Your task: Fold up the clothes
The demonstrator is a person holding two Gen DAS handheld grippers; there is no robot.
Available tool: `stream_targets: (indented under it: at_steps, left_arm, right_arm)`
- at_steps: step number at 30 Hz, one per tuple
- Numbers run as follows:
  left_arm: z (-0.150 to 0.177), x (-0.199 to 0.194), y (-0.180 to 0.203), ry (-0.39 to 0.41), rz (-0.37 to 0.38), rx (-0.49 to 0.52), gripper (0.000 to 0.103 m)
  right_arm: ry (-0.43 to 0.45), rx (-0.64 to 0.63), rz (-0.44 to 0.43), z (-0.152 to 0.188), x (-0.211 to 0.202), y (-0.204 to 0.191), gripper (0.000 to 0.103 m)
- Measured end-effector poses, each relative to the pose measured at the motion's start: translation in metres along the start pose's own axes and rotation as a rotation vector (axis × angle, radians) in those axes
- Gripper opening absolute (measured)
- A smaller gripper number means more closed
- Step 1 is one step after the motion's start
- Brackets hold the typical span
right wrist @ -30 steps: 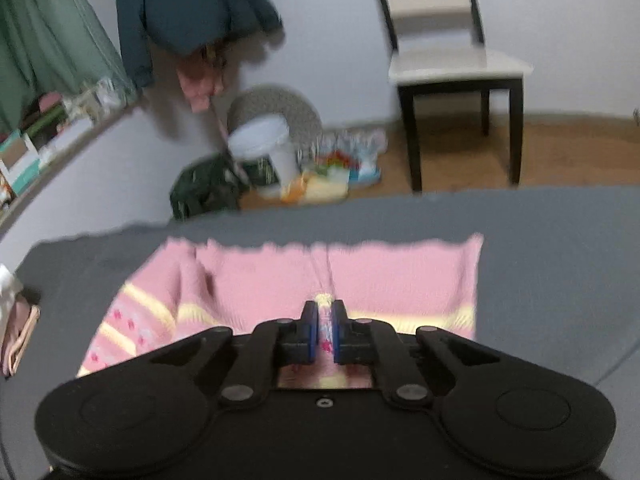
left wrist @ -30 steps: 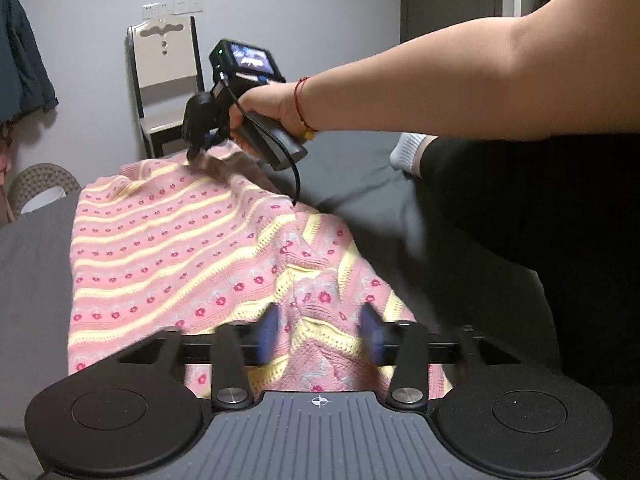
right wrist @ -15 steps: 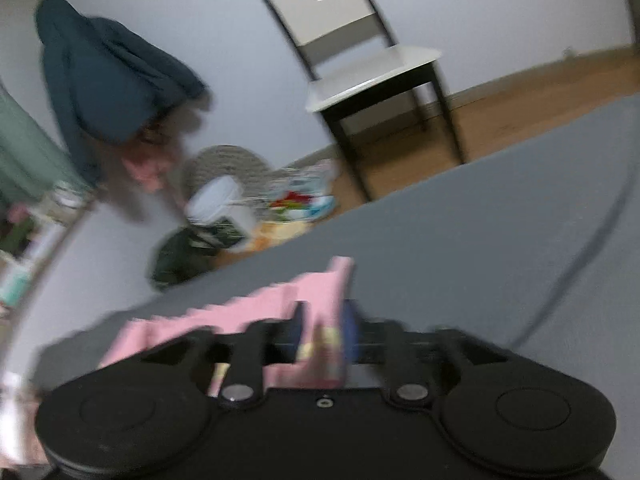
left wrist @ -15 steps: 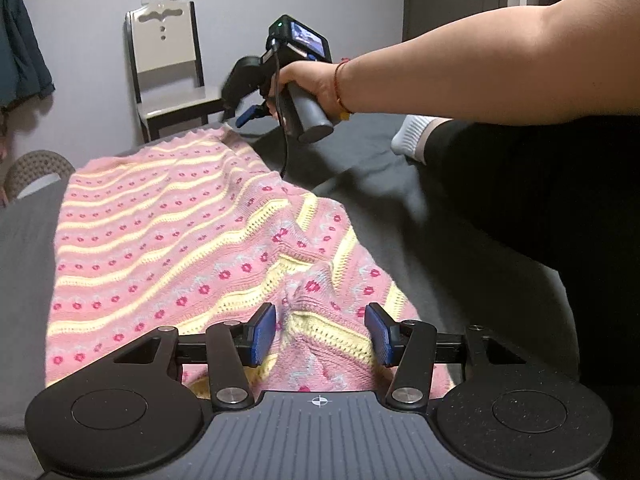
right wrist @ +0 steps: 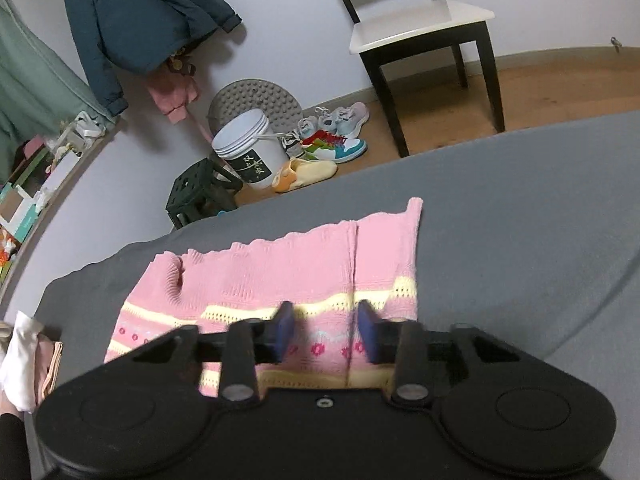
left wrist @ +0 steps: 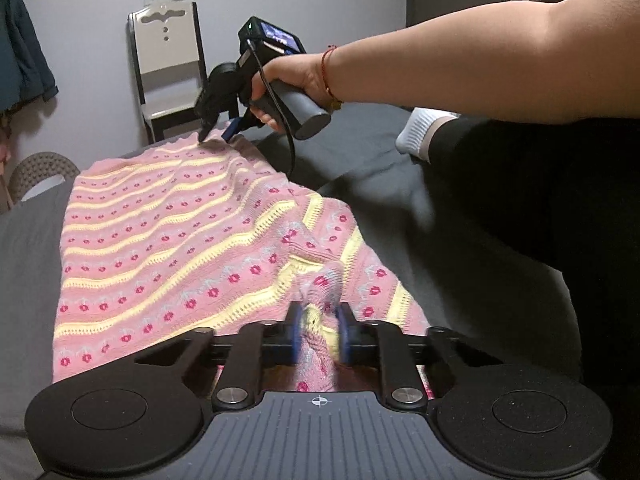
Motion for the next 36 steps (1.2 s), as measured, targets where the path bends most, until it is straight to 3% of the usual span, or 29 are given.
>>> stream_targets:
  at_steps: [1,2,14,17,22,24,25,26,31,34,35,36]
  left_arm:
    - [0.000,0.000,-0.001,0.004,0.001,-0.003,0.013]
    - [0.000,-0.001,-0.003,0.013,0.006,-0.012,0.013]
    - [-0.016,-0.023,0.011,0.132,0.077,0.055,0.012]
    - [-0.014,-0.016,0.018,0.117,0.105,0.078,0.012]
    - [-0.006,0.002,0.018,0.057,0.093,0.075,0.013]
    - [-0.007,0.005,0.017,0.046,0.084,0.078,0.013]
    - [-0.009,0.004,0.017,0.048,0.083,0.072,0.013]
    - [-0.011,0.003,0.016,0.050,0.085,0.065,0.013]
    - [-0.013,-0.008,0.007,0.090,0.153,-0.028,0.013]
    - [-0.009,-0.014,-0.012,0.089,0.269,-0.144,0.013]
    - [-0.008,-0.016,-0.017,0.091,0.305,-0.177,0.015]
    - [-0.008,-0.020,-0.019,0.092,0.311,-0.171,0.022]
  right_arm:
    - [0.001,0.003,0.005,-0.001,0.001,0.001,0.009]
    - [0.004,0.011,0.000,-0.001,0.001,0.002,0.008]
    - [0.165,0.018,-0.038,-0.018,-0.046,0.013,0.006]
    - [0.169,0.049,-0.005,-0.020,-0.041,0.025,0.006]
    - [0.105,0.134,0.030,-0.013,-0.008,0.044,0.007]
    - [0.116,0.171,0.016,-0.012,-0.011,0.048,0.019]
    - [0.122,0.189,0.009,-0.012,-0.013,0.050,0.038]
    - [0.137,0.196,0.008,-0.012,-0.022,0.050,0.047]
    - [0.179,0.108,0.031,0.000,-0.083,0.036,0.051]
    - [0.250,0.002,0.130,0.034,-0.138,0.033,0.068]
    - [0.290,-0.012,0.160,0.048,-0.156,0.034,0.070]
    - [0.320,-0.005,0.172,0.067,-0.170,0.037,0.070]
Point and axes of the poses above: each gripper's, at about its wrist camera, not at the fingertips, and x roughly the way its jaws point, y to its right, z to its underside, the point moved 7 cm from there along x, roughly the way its jaws point, and after that the axes turned 13 degrees about -y, right-handed, at the moved point
